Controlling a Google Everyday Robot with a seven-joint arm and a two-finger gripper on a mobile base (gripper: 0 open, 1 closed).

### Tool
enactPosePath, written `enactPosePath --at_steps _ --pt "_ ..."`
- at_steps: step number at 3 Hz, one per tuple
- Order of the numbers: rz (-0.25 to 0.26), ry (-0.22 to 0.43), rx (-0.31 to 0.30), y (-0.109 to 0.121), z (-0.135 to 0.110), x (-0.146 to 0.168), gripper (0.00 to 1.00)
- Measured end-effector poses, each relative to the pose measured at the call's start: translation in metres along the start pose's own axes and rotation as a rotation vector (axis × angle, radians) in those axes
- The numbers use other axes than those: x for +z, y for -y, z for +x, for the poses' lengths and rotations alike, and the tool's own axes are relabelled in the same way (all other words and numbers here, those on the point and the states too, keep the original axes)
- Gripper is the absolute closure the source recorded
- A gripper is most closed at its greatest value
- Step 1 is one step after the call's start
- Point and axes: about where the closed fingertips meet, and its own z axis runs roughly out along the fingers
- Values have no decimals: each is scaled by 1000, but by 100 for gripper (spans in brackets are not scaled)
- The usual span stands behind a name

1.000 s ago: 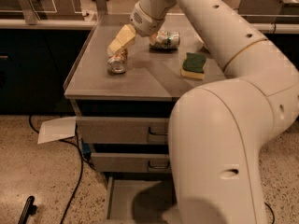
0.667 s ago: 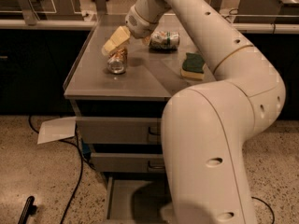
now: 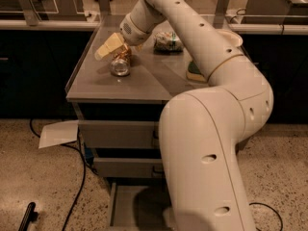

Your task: Place orange can into bottom drawer

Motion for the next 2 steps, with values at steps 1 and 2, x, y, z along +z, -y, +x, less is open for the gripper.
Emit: enactPosePath --at_steps 1,2 --pt "0 0 0 0 0 0 19" --pt "0 0 0 0 0 0 42"
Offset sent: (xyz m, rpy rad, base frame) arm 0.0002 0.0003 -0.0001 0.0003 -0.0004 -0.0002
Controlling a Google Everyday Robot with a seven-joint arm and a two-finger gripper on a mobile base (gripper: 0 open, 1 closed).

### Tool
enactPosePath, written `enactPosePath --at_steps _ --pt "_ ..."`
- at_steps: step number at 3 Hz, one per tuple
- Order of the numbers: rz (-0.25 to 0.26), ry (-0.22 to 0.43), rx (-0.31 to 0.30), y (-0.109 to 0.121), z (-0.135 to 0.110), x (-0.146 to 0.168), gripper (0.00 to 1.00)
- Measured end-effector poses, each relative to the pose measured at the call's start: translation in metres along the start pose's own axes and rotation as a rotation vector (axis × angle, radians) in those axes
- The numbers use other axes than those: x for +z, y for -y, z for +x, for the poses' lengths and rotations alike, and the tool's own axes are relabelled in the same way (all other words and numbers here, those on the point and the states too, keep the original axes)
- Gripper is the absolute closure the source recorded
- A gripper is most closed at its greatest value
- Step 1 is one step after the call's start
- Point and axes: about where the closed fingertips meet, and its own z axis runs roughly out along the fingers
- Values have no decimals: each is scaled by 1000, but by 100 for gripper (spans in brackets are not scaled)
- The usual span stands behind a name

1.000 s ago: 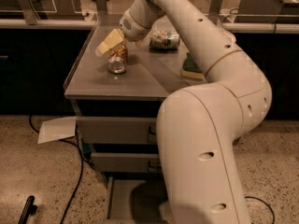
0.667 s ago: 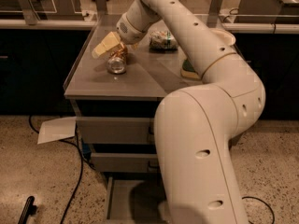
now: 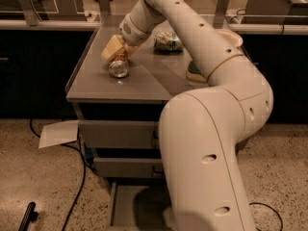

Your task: Place orange can into bottom drawer

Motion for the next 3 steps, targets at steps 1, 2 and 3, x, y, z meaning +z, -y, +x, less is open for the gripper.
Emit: enactPosePath --at_steps 1,2,3 --pt "0 0 0 0 0 0 66" --pt "0 0 0 0 0 0 89" --pt "0 0 0 0 0 0 100"
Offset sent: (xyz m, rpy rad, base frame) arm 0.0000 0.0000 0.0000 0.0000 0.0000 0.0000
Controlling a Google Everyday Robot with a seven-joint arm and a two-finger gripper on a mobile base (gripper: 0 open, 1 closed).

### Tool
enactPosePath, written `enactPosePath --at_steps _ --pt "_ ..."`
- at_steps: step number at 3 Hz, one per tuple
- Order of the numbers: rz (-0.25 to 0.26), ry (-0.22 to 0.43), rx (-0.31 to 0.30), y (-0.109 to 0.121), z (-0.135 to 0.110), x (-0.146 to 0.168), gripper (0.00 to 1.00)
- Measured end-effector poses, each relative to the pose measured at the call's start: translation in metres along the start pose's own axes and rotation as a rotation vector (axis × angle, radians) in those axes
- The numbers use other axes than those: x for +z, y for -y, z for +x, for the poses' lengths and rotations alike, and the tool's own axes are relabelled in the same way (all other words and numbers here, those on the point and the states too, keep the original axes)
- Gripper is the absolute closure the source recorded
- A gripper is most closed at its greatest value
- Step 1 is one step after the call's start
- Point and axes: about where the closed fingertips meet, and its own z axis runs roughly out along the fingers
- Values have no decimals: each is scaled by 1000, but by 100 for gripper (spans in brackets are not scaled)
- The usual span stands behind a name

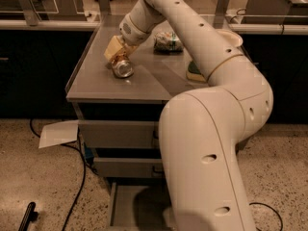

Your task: Place orange can into bottom drawer

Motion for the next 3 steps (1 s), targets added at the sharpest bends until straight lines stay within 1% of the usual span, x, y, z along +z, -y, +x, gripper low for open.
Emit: enactPosePath --at_steps 1,2,3 --pt "-33 17 -58 -9 -2 -6 100" --pt "-86 25 -134 -21 13 -41 100" --pt "-136 16 -121 -34 46 -81 100"
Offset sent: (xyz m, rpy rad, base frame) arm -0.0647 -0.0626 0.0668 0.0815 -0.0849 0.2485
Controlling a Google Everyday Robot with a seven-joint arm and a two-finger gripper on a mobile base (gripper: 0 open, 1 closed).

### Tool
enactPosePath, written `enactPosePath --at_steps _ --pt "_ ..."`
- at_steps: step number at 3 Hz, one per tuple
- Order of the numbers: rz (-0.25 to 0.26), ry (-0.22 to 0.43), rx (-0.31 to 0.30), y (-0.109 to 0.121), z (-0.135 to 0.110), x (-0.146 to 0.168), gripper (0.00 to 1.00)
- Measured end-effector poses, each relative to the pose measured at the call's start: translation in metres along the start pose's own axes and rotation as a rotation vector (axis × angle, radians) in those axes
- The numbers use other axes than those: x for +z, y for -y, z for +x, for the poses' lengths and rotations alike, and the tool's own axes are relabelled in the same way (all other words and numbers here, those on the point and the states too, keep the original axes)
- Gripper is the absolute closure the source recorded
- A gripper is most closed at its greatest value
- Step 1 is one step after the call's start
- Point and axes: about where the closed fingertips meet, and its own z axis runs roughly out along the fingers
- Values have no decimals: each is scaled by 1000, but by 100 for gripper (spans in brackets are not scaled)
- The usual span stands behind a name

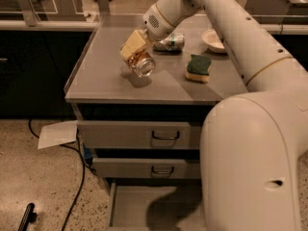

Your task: Place orange can into bottom drawer

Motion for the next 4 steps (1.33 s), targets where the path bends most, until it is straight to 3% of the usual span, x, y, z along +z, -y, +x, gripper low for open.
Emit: enactPosePath --at_steps 1,2,3,4 --pt "-24 41 63 -29 34 -41 100" --pt "-3 147 104 -64 59 -81 100" --pt "28 232 151 -89 92 -98 100" --pt "27 189 210 -83 129 -83 100"
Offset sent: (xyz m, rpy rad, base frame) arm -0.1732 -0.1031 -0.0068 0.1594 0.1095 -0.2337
